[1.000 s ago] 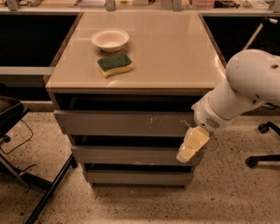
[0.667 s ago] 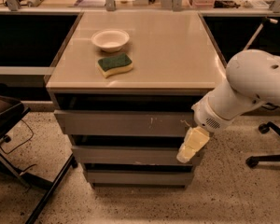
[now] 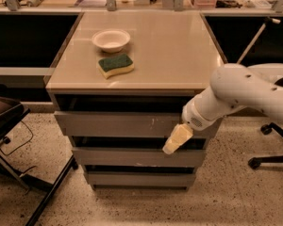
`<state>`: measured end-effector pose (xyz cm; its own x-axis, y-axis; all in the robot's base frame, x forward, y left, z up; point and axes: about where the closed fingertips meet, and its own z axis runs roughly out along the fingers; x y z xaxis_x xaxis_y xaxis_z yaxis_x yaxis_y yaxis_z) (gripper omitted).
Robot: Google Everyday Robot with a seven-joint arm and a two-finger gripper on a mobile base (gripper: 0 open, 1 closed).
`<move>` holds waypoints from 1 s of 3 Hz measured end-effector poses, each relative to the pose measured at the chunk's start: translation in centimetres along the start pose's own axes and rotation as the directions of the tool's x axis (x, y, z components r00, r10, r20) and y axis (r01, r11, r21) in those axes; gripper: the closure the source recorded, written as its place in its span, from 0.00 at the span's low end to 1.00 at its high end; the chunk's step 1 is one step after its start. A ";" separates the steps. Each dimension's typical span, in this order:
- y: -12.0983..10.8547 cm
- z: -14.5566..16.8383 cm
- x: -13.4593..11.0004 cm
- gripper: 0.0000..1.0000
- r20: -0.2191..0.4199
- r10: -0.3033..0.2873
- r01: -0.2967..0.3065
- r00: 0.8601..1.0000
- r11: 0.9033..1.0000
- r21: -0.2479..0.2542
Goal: Open top drawer
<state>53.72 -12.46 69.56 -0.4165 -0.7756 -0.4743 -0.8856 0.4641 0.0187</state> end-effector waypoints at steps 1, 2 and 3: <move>-1.8 1.3 -0.1 0.00 0.065 0.080 -0.085 0.995 0.993 0.081; -2.9 1.2 -1.0 0.00 0.102 0.079 -0.091 0.992 0.989 0.120; -2.6 1.7 -1.2 0.00 0.096 0.071 -0.082 0.993 0.989 0.120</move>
Offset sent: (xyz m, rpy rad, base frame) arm 0.0165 -0.0019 -0.0103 0.0323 -0.0485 -0.0999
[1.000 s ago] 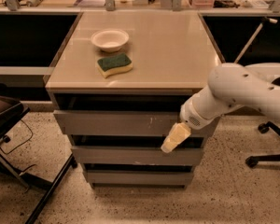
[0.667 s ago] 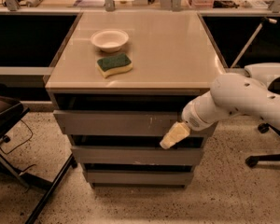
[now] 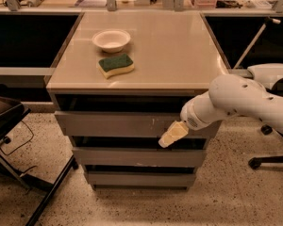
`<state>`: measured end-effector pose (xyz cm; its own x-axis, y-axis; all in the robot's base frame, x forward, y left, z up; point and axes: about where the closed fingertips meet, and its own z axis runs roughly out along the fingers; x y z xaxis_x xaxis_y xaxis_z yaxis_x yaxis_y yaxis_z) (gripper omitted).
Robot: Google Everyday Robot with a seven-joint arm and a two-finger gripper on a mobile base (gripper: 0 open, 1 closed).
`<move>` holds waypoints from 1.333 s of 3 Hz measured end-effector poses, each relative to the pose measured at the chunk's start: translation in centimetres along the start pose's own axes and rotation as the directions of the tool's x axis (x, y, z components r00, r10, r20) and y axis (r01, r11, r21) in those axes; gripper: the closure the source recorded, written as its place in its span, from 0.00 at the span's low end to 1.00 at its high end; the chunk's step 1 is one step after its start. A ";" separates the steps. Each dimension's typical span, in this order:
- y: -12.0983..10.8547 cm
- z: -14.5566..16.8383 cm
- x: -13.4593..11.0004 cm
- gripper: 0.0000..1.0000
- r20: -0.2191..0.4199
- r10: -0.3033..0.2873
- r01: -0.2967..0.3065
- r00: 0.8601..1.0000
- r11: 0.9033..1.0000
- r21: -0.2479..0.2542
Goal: Open top drawer
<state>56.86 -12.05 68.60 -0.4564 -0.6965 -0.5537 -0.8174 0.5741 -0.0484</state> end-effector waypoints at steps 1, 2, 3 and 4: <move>0.8 6.6 -2.5 0.00 -0.029 -0.058 0.059 0.998 0.997 0.040; 0.8 6.6 -2.5 0.00 -0.029 -0.058 0.059 0.998 0.997 0.040; 0.8 6.6 -2.5 0.19 -0.029 -0.058 0.059 0.998 0.997 0.040; 0.8 6.6 -2.5 0.42 -0.029 -0.058 0.059 0.998 0.997 0.040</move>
Offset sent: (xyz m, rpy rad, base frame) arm 0.0502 0.0750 -0.0701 -0.0996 -0.0608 0.0171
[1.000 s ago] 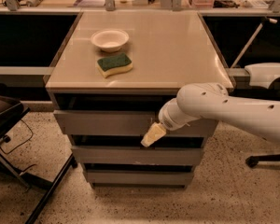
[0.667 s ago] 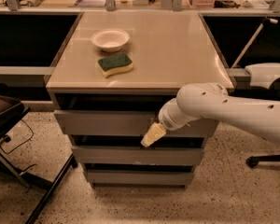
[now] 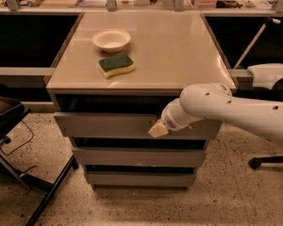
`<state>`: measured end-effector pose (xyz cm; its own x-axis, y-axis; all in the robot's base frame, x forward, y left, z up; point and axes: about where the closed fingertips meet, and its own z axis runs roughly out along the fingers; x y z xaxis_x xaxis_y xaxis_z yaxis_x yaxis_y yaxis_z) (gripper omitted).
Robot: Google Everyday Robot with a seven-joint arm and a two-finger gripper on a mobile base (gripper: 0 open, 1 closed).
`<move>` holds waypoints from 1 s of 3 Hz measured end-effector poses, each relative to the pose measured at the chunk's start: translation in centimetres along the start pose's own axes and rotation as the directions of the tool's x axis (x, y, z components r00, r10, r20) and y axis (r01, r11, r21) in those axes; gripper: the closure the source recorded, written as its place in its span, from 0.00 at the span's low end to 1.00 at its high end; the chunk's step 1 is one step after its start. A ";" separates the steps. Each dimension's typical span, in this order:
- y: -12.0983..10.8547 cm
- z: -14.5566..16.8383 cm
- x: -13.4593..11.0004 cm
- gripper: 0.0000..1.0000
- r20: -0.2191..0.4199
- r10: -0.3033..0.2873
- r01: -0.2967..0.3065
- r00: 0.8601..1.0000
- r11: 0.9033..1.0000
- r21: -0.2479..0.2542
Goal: Open top drawer
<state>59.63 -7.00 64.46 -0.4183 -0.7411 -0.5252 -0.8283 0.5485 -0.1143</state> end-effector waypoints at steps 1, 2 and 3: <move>0.0 0.0 0.0 0.65 0.000 0.000 0.000 1.000 1.000 0.000; 0.0 0.0 0.0 0.89 0.000 0.000 0.000 1.000 1.000 0.000; -0.2 -0.6 -0.2 1.00 0.000 0.000 0.000 1.000 1.000 0.000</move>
Offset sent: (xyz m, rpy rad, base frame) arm 0.0000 0.0000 0.0000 0.0000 0.0000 0.0000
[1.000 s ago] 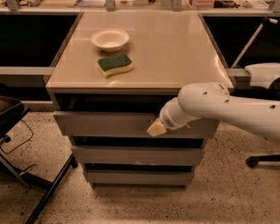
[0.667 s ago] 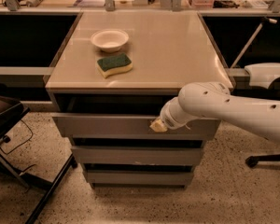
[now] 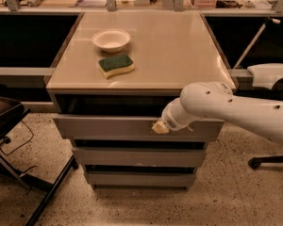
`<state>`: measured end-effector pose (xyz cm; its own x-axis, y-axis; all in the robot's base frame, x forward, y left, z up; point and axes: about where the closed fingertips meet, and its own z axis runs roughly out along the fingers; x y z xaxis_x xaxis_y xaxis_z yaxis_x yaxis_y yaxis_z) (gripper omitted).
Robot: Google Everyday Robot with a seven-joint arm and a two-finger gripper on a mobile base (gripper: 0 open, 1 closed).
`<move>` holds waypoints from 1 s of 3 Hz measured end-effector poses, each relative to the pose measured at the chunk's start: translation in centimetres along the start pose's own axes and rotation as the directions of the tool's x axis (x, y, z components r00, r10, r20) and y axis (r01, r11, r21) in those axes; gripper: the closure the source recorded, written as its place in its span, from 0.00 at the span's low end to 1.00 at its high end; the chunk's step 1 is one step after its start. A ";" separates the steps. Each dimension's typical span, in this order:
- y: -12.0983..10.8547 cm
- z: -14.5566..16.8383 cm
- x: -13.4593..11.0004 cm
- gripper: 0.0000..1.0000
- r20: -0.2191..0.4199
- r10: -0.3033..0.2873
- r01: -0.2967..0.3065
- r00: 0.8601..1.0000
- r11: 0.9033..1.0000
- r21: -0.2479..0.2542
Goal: Open top drawer
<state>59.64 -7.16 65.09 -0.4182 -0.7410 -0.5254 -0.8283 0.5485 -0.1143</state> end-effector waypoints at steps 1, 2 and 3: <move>0.5 -0.8 -0.3 1.00 0.023 -0.008 0.008 1.000 1.000 0.006; 0.5 -0.9 -0.3 1.00 0.023 -0.008 0.007 1.000 1.000 0.006; 1.1 -1.9 1.0 1.00 0.021 -0.005 0.005 1.000 1.000 0.003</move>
Offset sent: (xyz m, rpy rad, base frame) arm -0.3128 -0.1863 0.0550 -0.0470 -0.0814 -0.1531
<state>57.59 -7.99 66.02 -0.4060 -0.7357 -0.5421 -0.8292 0.5459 -0.1199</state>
